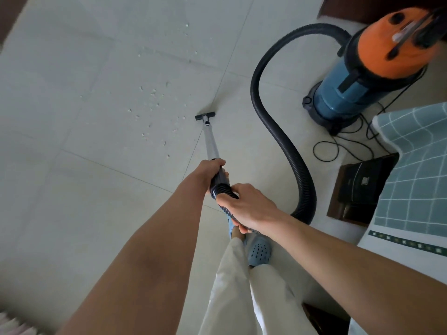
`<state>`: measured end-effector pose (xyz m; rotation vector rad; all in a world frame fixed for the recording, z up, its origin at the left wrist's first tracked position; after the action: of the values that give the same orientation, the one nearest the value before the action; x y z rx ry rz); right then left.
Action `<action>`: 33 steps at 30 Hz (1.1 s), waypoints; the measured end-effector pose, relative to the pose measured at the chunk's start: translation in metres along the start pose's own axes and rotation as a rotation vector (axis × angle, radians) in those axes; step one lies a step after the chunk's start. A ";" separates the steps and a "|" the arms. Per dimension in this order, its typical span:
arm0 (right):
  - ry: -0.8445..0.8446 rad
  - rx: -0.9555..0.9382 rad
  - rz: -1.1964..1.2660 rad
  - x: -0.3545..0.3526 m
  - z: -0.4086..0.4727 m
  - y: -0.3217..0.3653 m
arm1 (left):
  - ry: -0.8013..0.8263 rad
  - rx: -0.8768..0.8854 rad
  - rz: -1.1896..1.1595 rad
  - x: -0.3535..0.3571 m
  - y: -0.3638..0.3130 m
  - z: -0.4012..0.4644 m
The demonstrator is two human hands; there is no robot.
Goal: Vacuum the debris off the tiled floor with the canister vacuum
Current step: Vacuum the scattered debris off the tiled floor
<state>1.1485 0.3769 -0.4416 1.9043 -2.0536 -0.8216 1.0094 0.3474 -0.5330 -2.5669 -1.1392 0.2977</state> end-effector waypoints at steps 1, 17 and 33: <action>0.001 0.001 -0.031 0.003 -0.001 0.001 | 0.002 -0.009 -0.022 -0.003 0.003 -0.001; 0.069 0.065 -0.189 0.038 -0.048 -0.025 | 0.061 -0.075 -0.146 -0.007 0.072 -0.040; -0.076 0.075 -0.274 0.112 -0.081 -0.042 | 0.112 -0.075 -0.033 -0.037 0.132 -0.066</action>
<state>1.2109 0.2484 -0.4203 2.2647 -1.9152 -0.8993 1.0955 0.2229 -0.5176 -2.5895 -1.1714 0.1044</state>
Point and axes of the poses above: each hand's wrist, its own z-axis towards the middle knuckle, its own x-axis out of the palm, y = z × x, the point moved 1 cm from there along z, towards the middle knuckle, and after that the axes turned 1 degree about y, right-handed, at the moved point
